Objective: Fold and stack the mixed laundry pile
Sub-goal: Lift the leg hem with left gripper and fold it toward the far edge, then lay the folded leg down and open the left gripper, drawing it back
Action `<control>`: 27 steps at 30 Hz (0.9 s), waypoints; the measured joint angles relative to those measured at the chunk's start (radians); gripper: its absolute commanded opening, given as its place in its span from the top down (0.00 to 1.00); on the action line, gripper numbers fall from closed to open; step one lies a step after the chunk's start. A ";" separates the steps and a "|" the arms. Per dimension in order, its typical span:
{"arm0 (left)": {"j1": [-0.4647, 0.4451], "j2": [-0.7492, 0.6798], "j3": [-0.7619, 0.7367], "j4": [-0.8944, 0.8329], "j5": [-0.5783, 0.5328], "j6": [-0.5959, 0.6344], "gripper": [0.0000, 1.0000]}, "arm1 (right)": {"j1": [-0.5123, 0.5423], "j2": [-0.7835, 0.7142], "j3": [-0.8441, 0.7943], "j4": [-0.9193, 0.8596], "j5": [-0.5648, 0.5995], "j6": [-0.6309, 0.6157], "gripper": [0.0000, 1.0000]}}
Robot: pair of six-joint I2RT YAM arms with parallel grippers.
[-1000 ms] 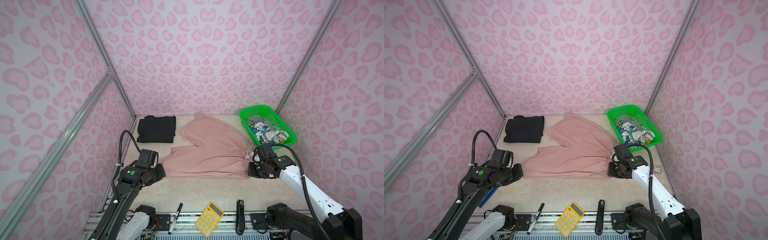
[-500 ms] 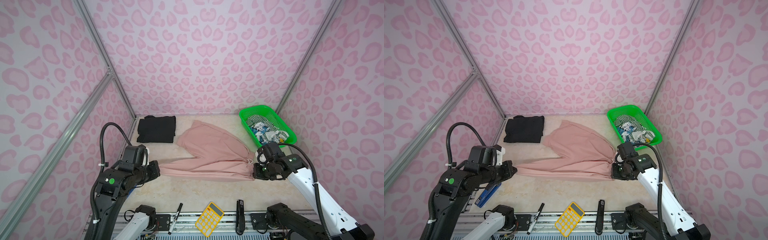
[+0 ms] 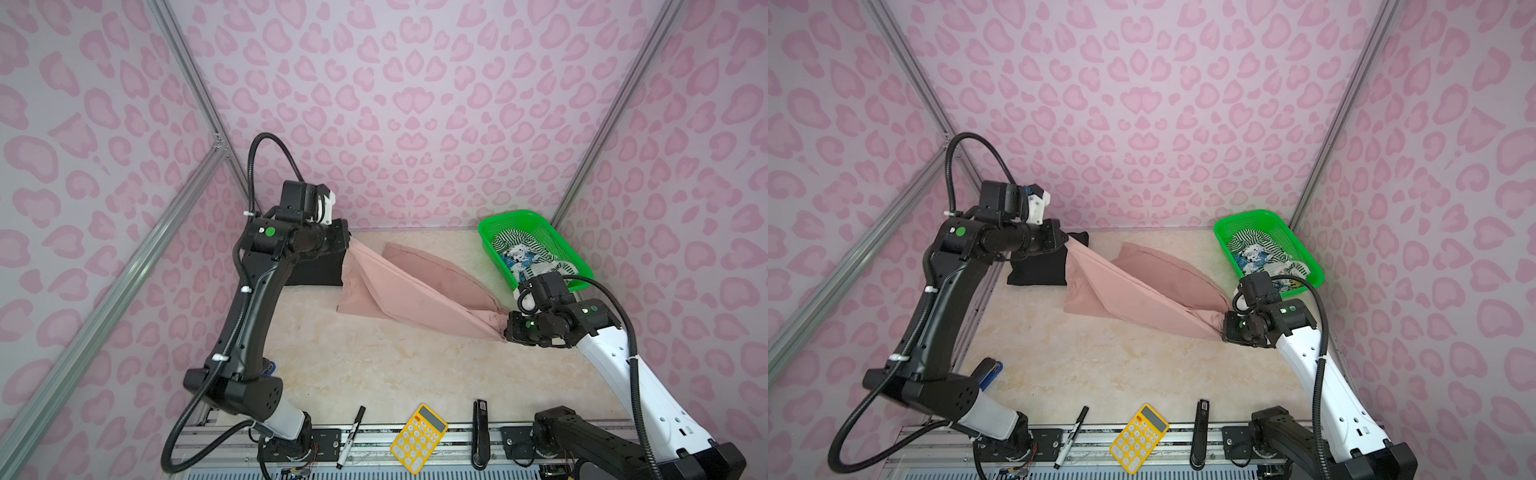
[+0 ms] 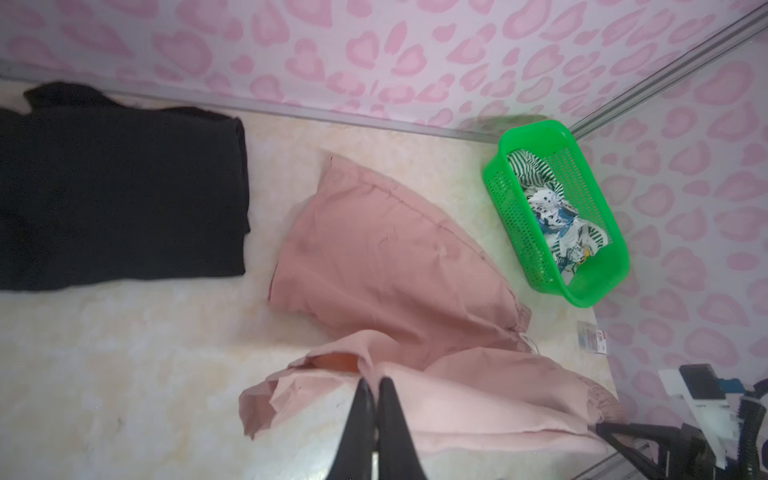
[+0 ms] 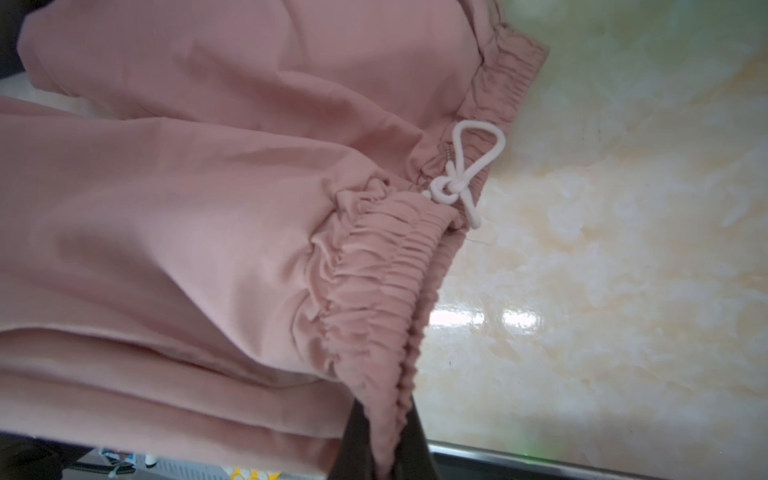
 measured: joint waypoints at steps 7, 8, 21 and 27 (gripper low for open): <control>-0.029 0.464 0.427 0.098 0.096 0.083 0.97 | -0.011 0.015 -0.057 0.109 -0.031 0.056 1.00; -0.032 0.515 0.446 0.116 0.111 0.087 0.97 | -0.011 0.012 -0.070 0.121 -0.036 0.060 1.00; -0.038 0.864 0.454 0.274 0.112 0.060 0.61 | -0.168 -0.010 -0.172 0.332 -0.036 0.163 0.96; -0.023 0.861 0.421 0.365 0.097 0.010 0.24 | -0.178 0.096 -0.165 0.417 -0.036 0.177 0.86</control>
